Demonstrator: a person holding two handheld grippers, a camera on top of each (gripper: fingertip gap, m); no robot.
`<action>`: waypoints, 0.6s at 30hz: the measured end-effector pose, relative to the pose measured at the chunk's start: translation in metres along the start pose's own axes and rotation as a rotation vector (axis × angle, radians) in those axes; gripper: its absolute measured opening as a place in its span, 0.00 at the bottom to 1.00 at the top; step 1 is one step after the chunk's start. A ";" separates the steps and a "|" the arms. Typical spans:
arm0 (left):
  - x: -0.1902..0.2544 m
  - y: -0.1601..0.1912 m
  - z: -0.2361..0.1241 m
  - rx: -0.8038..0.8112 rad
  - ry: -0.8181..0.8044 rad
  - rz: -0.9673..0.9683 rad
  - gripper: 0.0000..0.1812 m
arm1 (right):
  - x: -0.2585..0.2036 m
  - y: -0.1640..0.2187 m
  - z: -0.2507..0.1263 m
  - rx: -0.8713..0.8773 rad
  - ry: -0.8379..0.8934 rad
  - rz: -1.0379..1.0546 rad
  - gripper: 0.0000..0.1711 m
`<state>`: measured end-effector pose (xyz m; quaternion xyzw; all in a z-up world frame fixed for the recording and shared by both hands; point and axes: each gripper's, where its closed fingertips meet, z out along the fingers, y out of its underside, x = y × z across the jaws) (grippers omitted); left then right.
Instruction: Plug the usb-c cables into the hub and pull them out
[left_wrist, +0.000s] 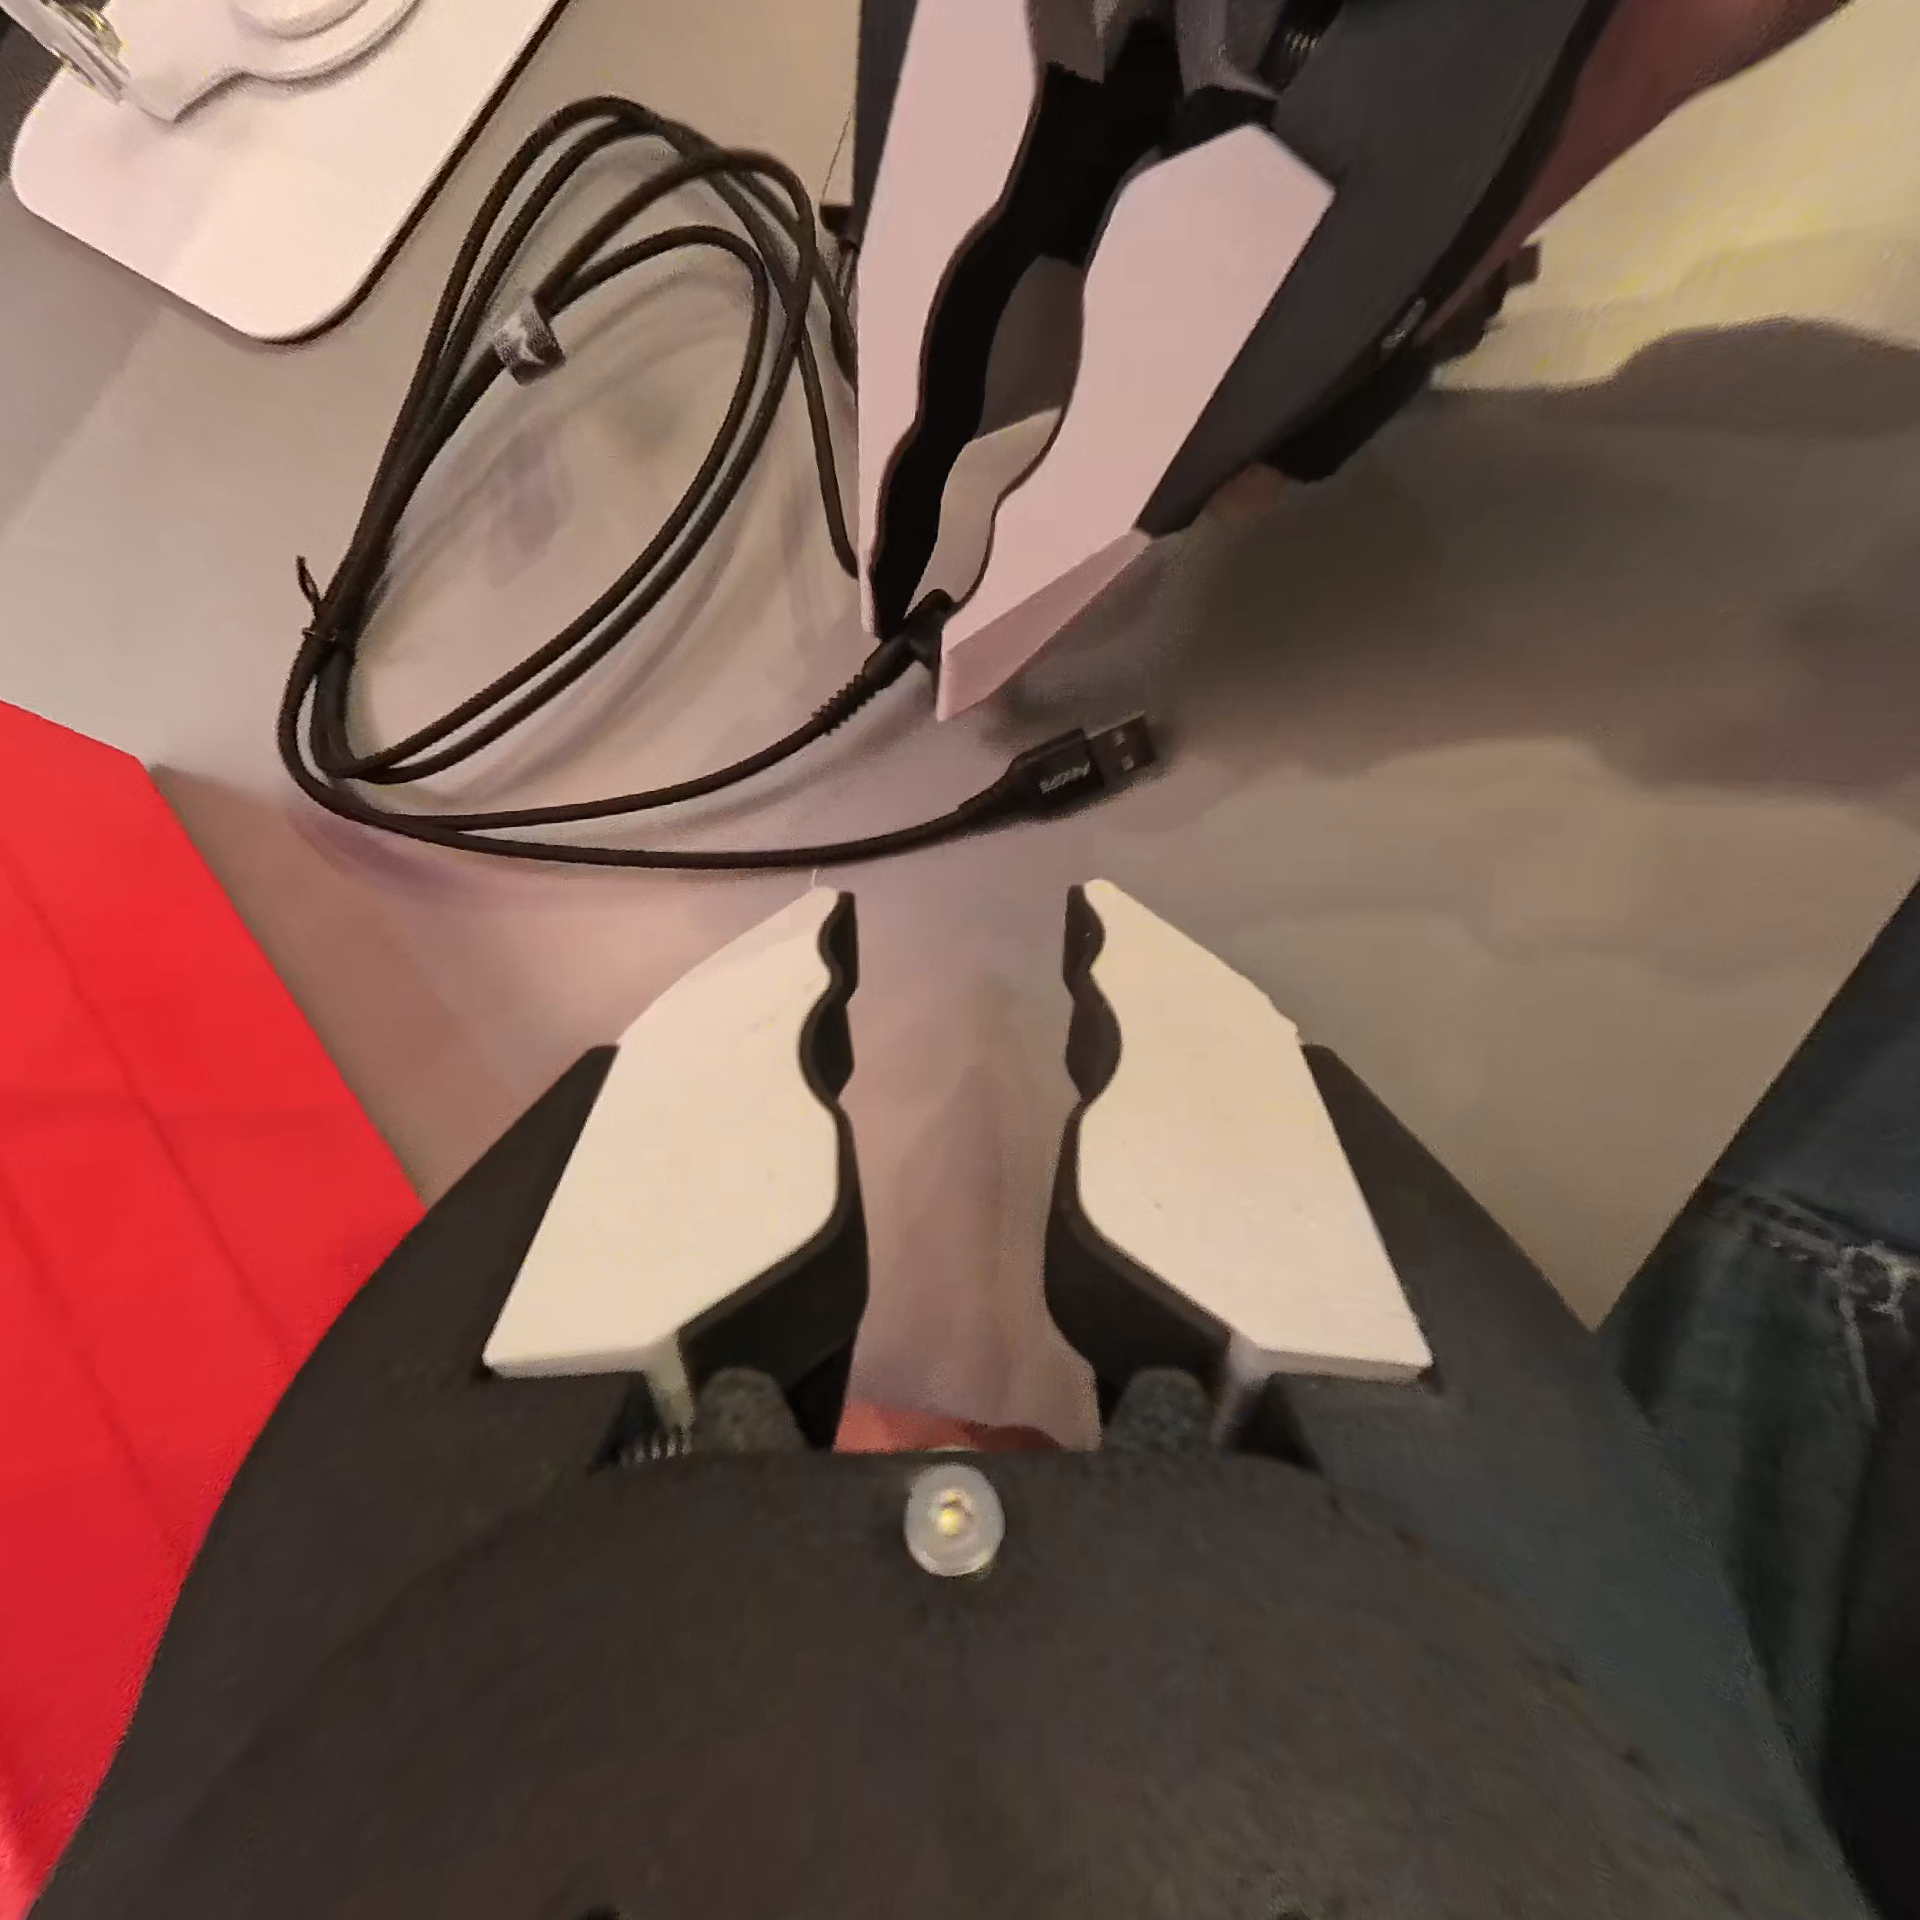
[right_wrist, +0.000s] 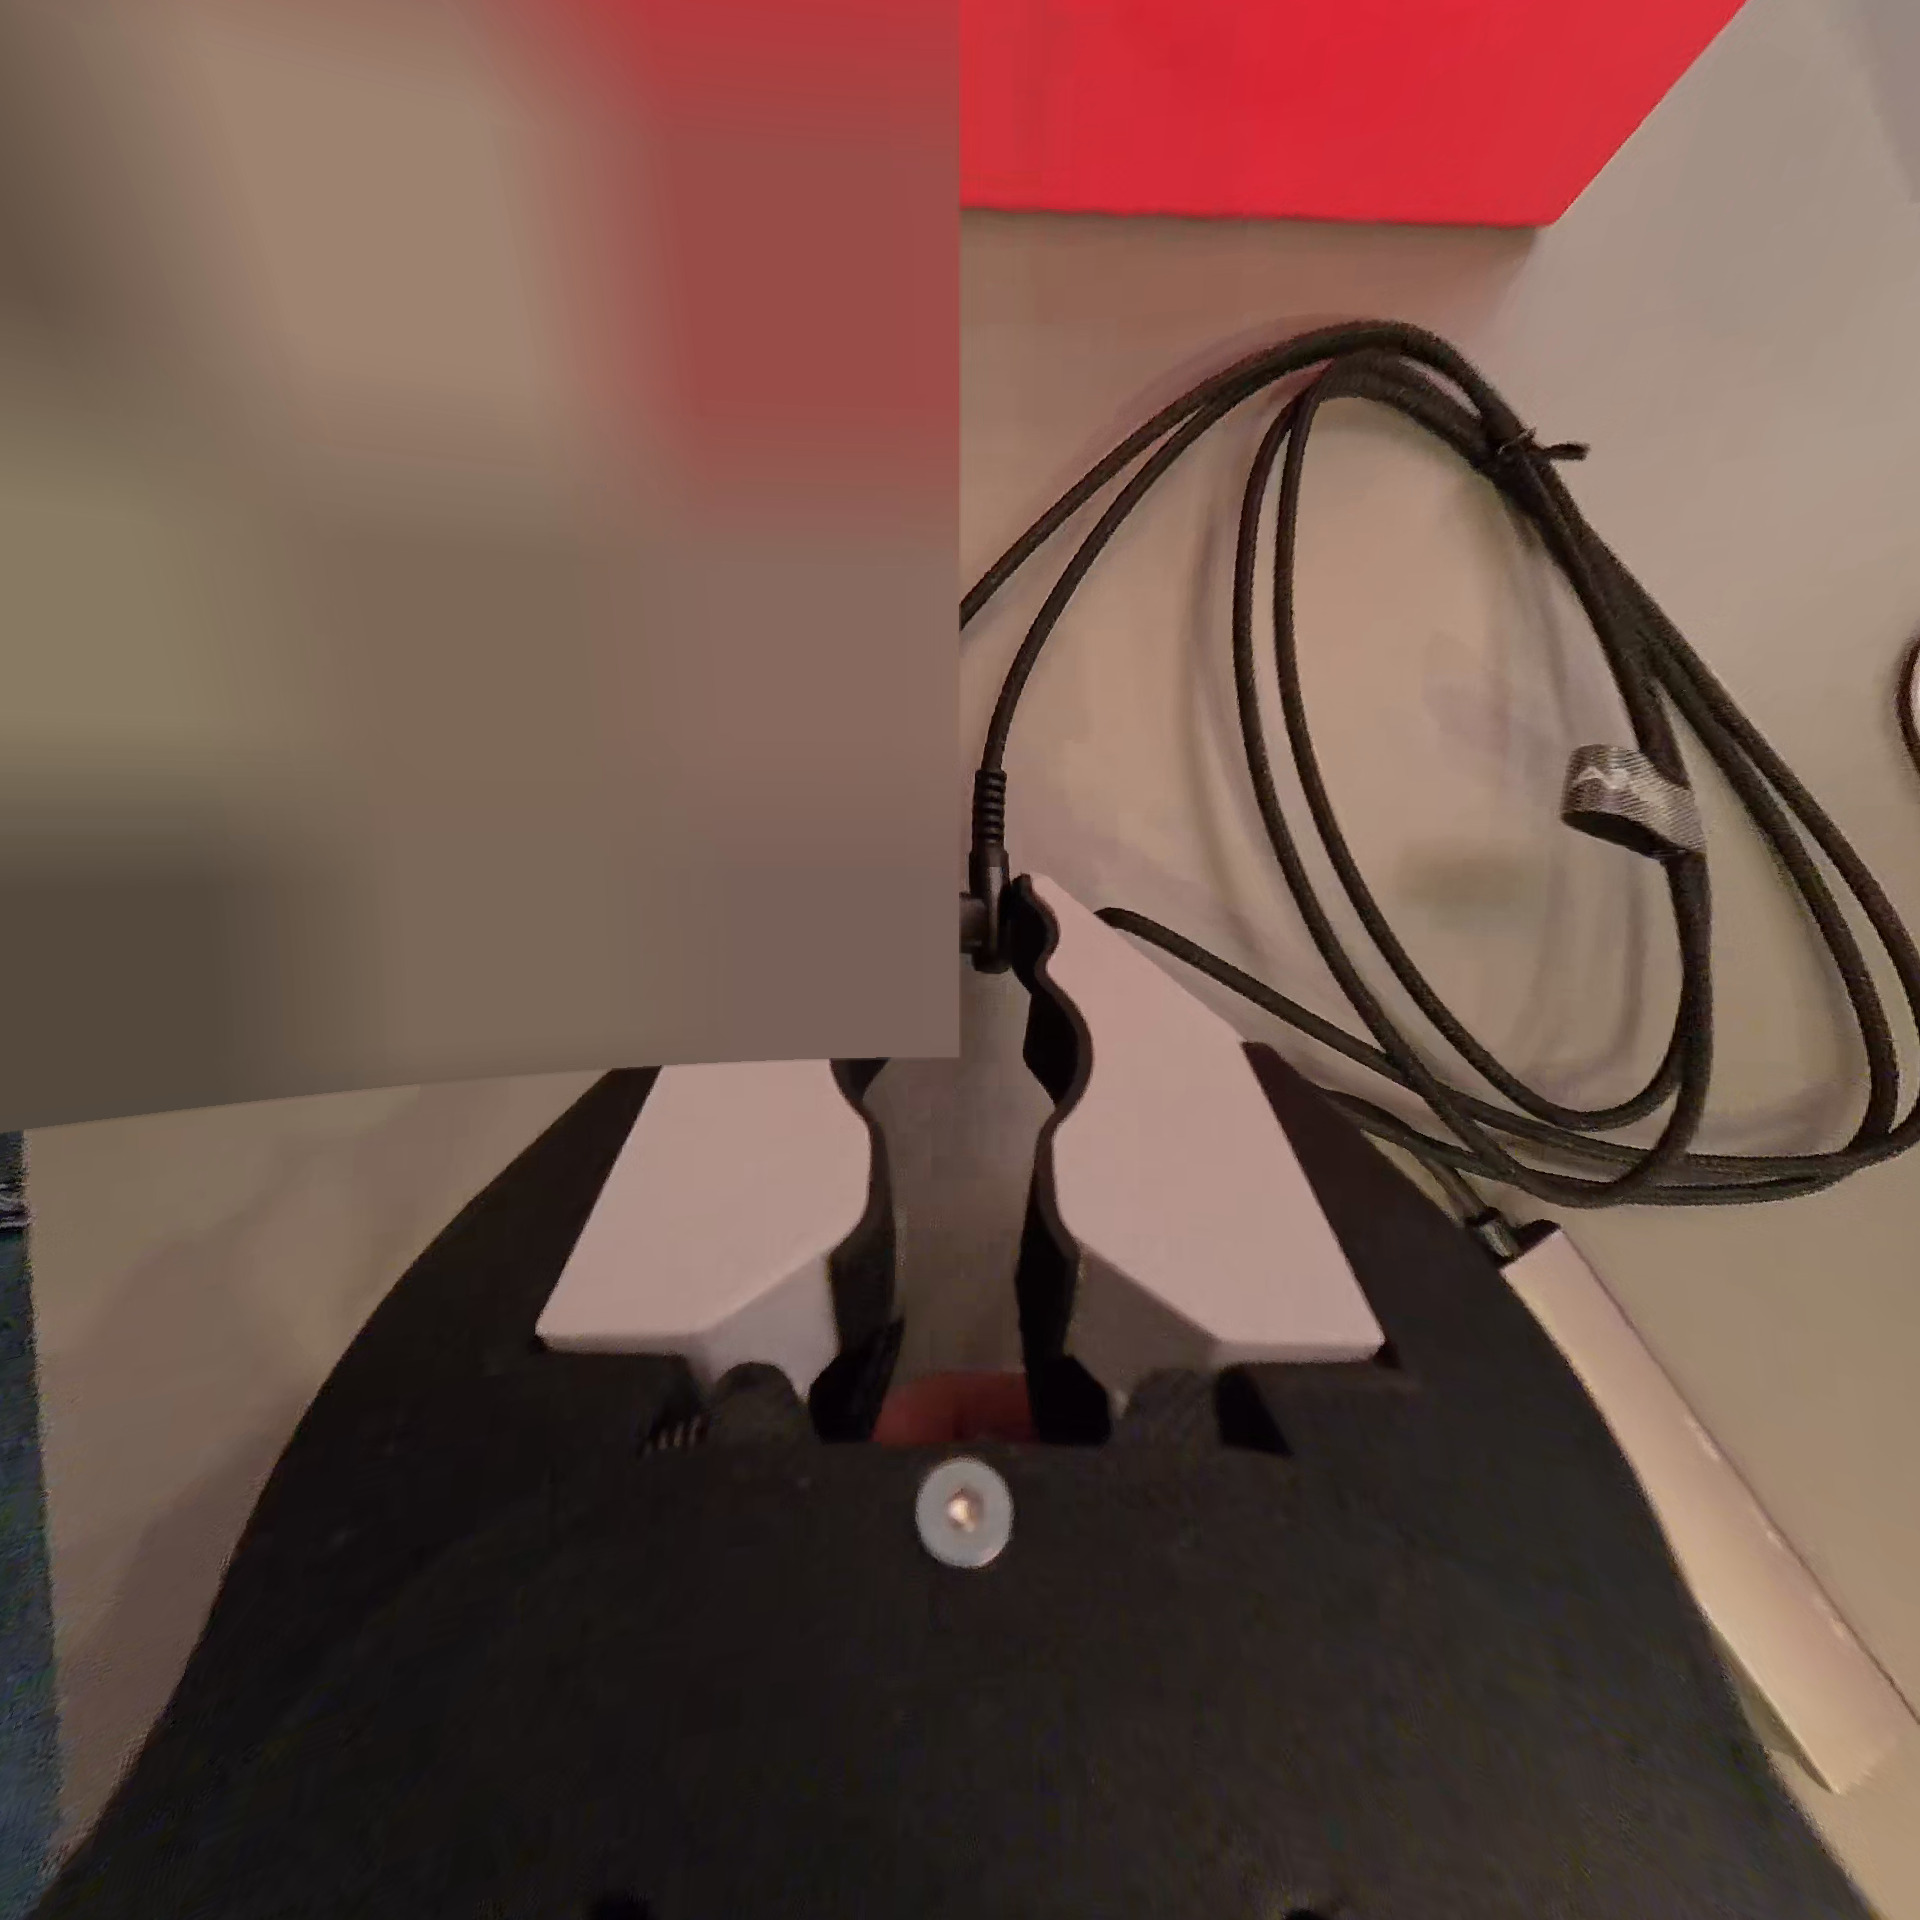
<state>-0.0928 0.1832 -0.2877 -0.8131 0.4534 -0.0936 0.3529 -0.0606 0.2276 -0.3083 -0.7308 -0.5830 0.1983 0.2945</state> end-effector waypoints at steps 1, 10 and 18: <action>0.002 -0.001 0.001 0.006 0.020 -0.031 0.21 | 0.001 -0.003 -0.004 0.027 -0.007 0.014 0.10; 0.015 -0.046 0.006 0.268 0.373 -0.514 0.22 | 0.004 -0.034 -0.060 0.326 -0.120 0.151 0.00; 0.012 -0.063 0.019 0.379 0.499 -0.764 0.23 | -0.001 -0.019 -0.065 0.284 -0.117 0.108 0.00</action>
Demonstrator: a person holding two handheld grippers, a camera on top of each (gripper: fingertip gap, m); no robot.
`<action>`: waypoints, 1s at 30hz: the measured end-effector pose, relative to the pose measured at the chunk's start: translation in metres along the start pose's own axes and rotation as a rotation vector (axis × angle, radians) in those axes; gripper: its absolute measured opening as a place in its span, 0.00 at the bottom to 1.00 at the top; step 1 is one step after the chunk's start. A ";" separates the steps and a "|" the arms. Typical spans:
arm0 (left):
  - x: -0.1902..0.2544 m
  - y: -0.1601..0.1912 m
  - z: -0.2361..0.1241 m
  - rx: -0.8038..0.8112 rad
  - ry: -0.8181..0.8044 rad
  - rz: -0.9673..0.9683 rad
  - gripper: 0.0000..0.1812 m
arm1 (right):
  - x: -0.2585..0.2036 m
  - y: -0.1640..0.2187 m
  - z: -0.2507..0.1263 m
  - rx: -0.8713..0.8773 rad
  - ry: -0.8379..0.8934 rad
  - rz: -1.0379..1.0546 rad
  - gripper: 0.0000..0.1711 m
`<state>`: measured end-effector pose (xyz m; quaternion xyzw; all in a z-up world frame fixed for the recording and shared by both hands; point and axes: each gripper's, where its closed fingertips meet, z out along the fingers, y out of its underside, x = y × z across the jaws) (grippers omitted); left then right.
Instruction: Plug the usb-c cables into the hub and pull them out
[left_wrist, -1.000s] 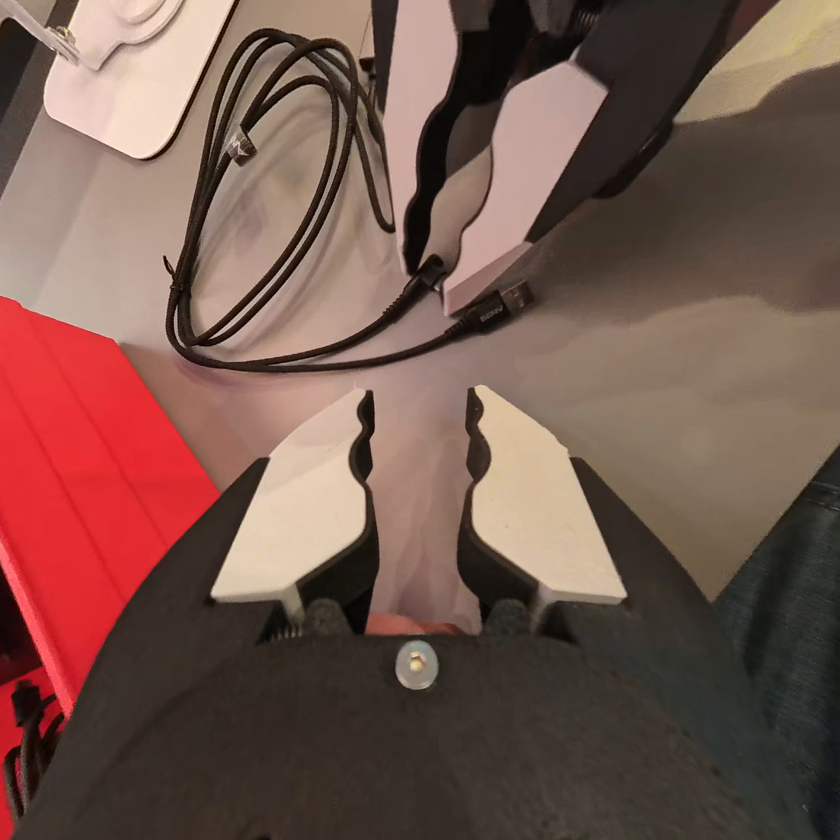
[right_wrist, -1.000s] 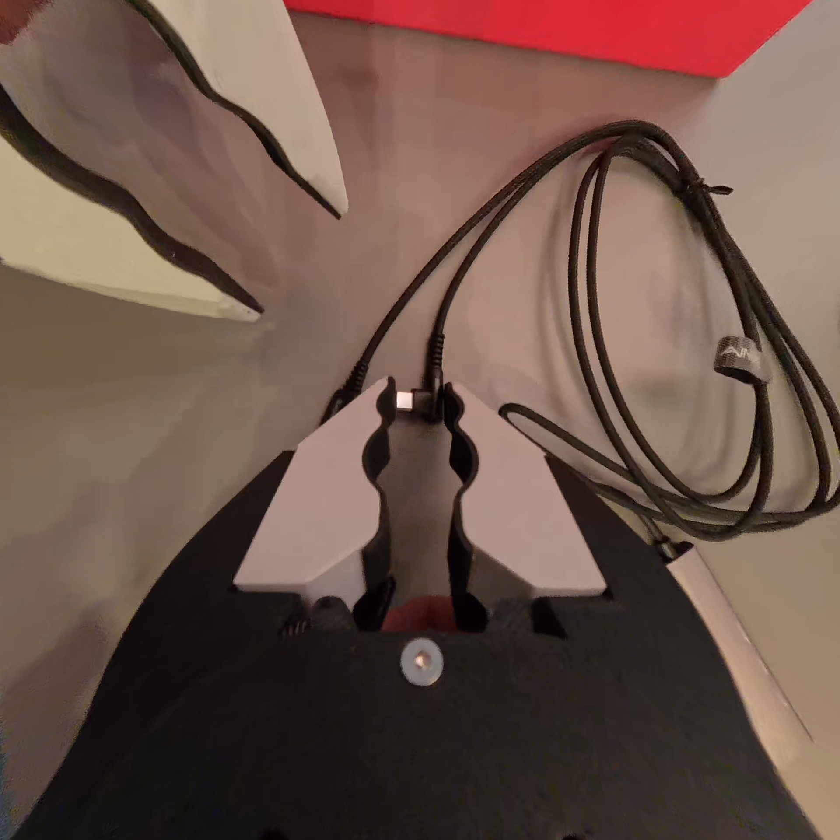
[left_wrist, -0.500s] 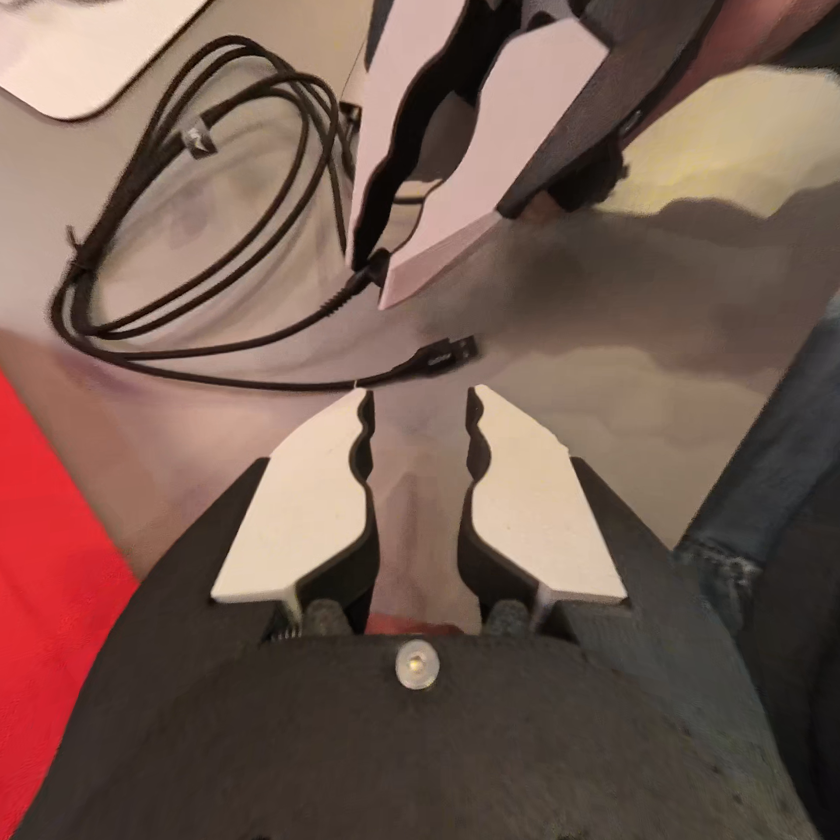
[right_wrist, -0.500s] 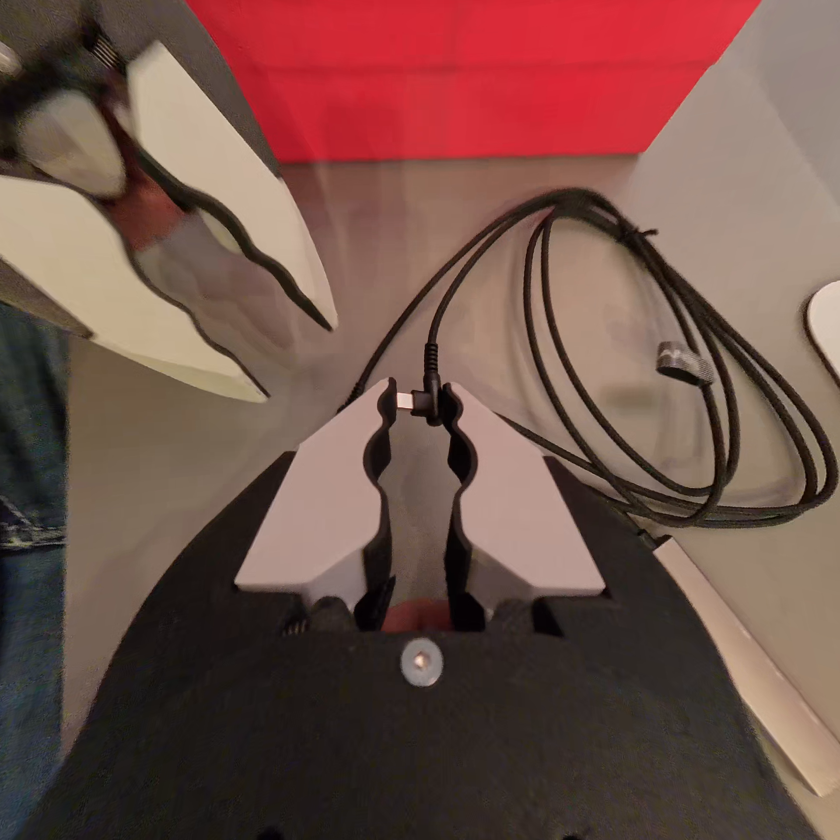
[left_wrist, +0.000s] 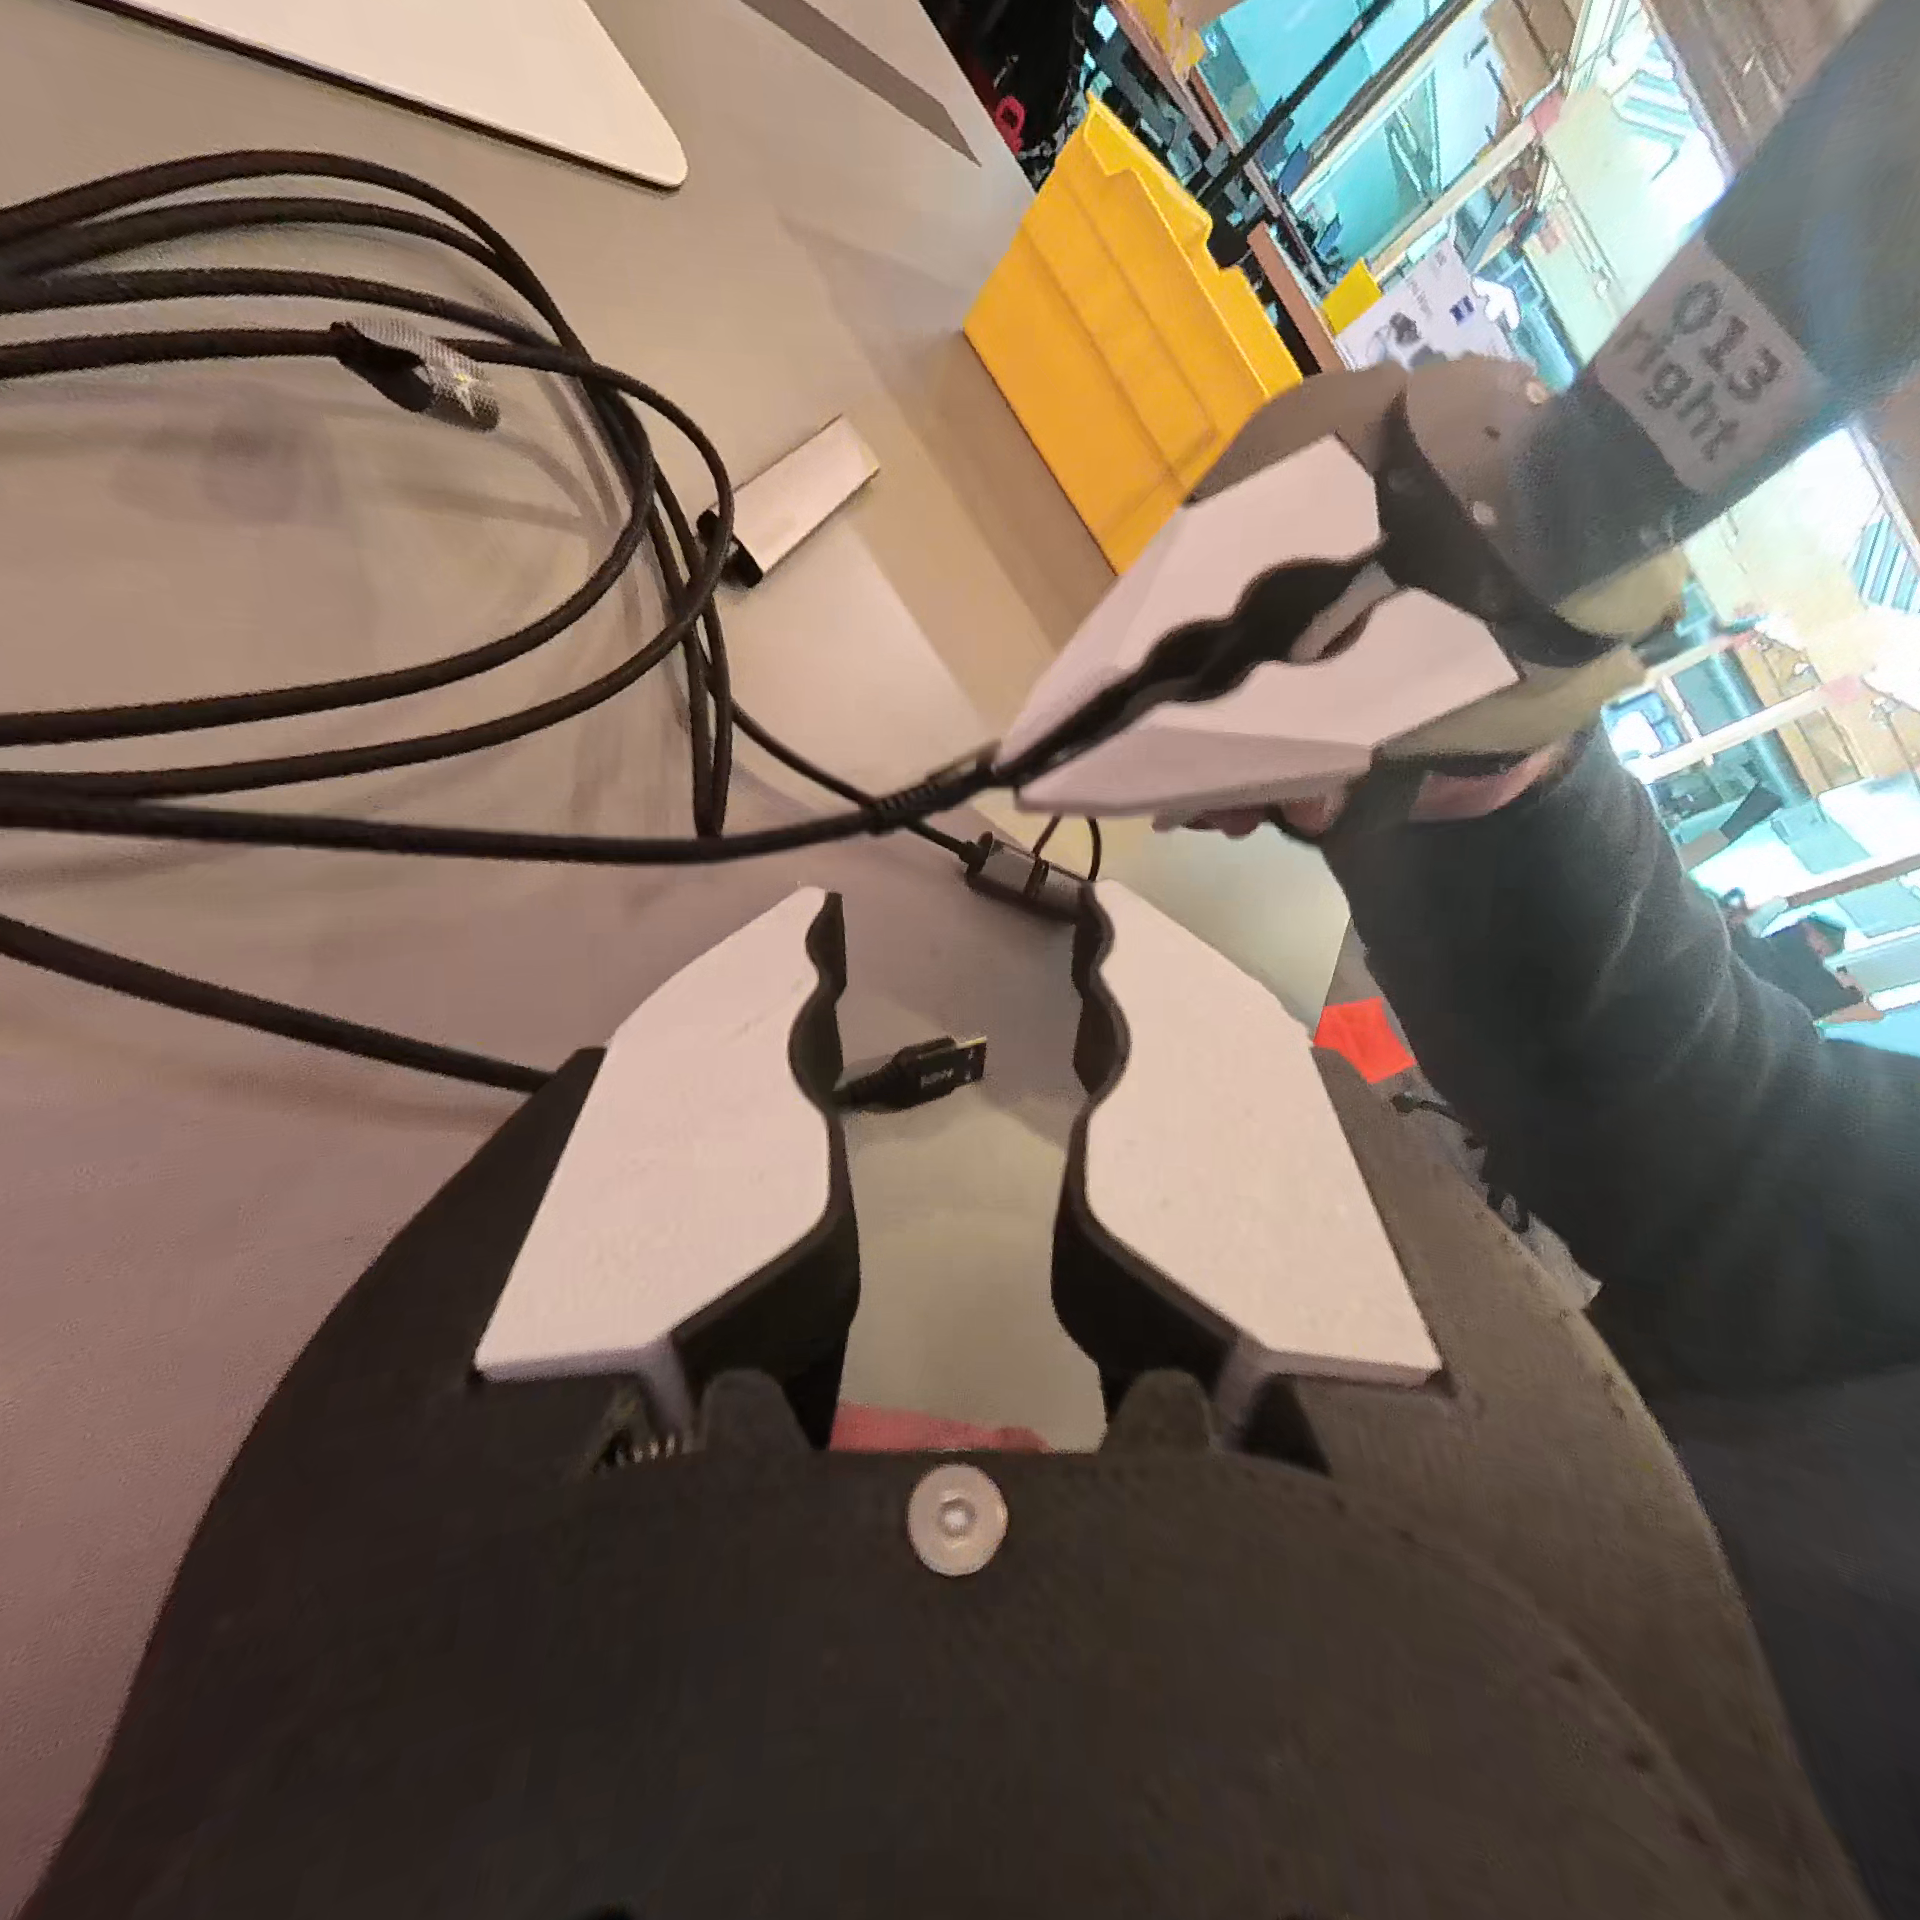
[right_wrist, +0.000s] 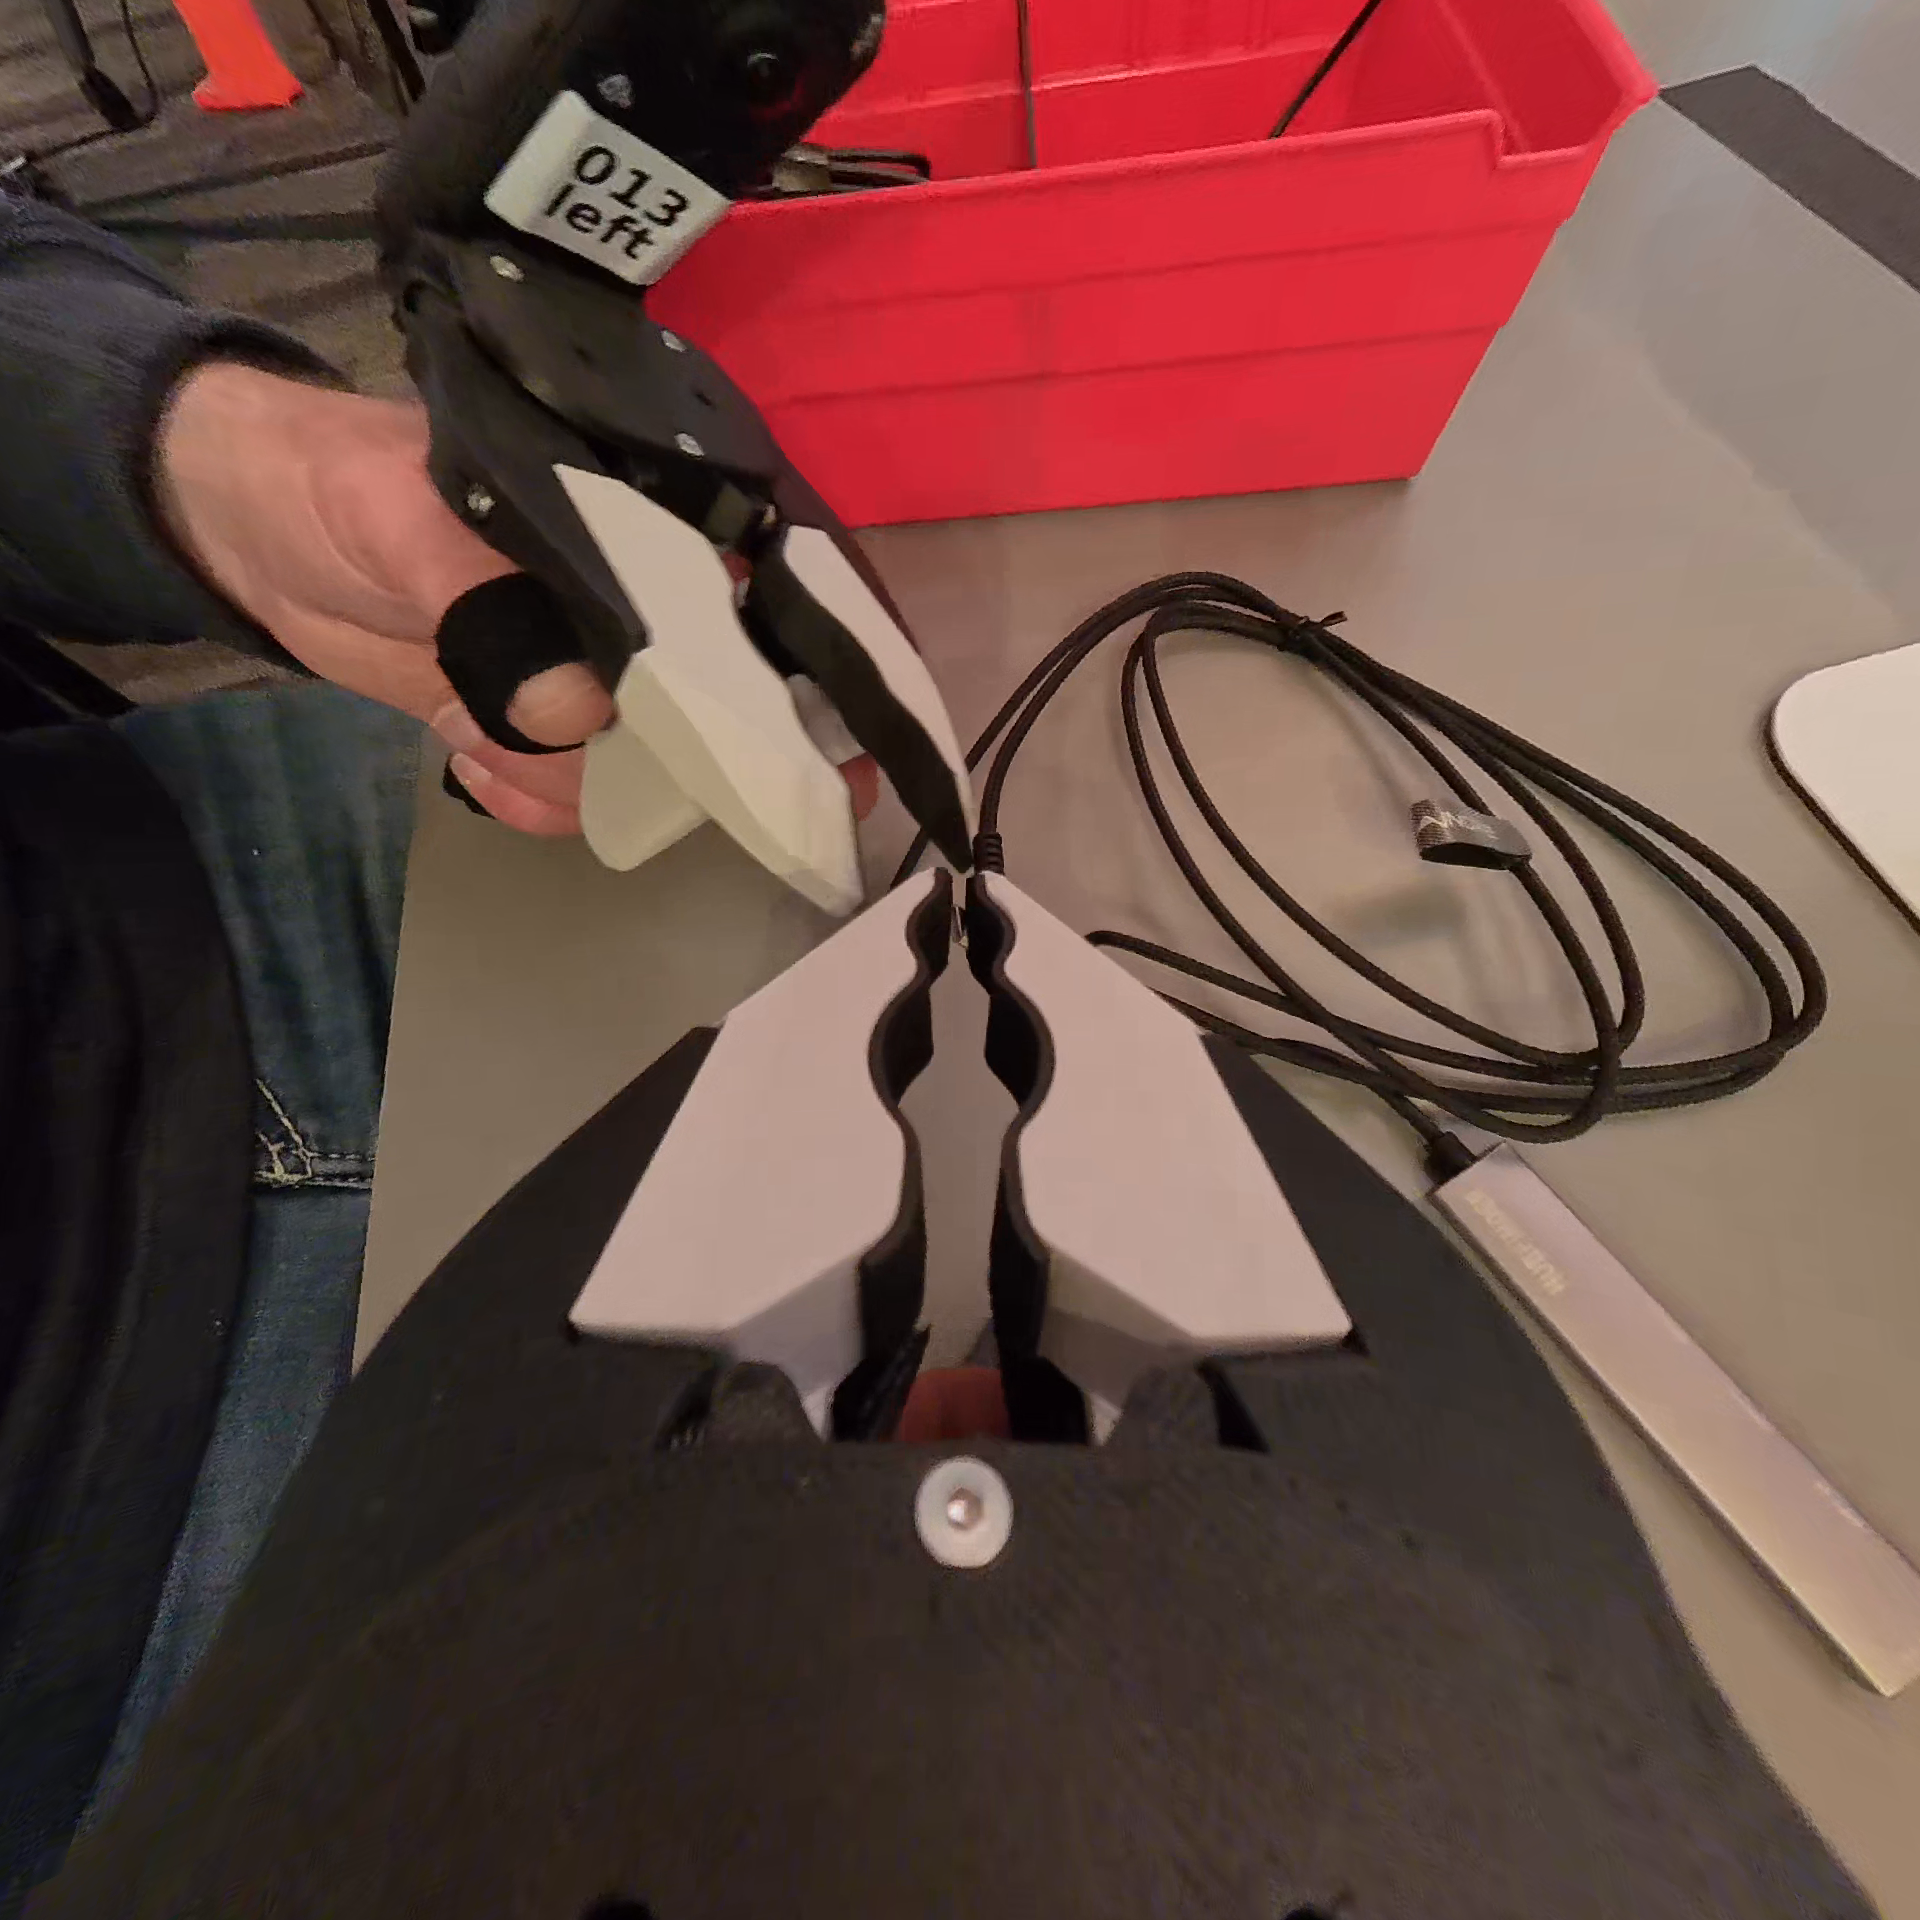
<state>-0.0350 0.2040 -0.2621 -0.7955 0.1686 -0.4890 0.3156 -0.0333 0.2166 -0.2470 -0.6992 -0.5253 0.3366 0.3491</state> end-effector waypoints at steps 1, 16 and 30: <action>-0.001 -0.002 0.002 0.012 0.001 -0.019 0.23 | -0.002 0.000 0.000 -0.002 -0.004 -0.010 0.00; 0.016 -0.028 0.010 0.228 0.231 -0.228 0.03 | -0.009 -0.003 -0.021 0.055 -0.004 -0.061 0.00; 0.034 -0.049 -0.001 0.409 0.034 0.130 0.03 | -0.001 -0.001 -0.039 0.234 0.290 0.505 0.20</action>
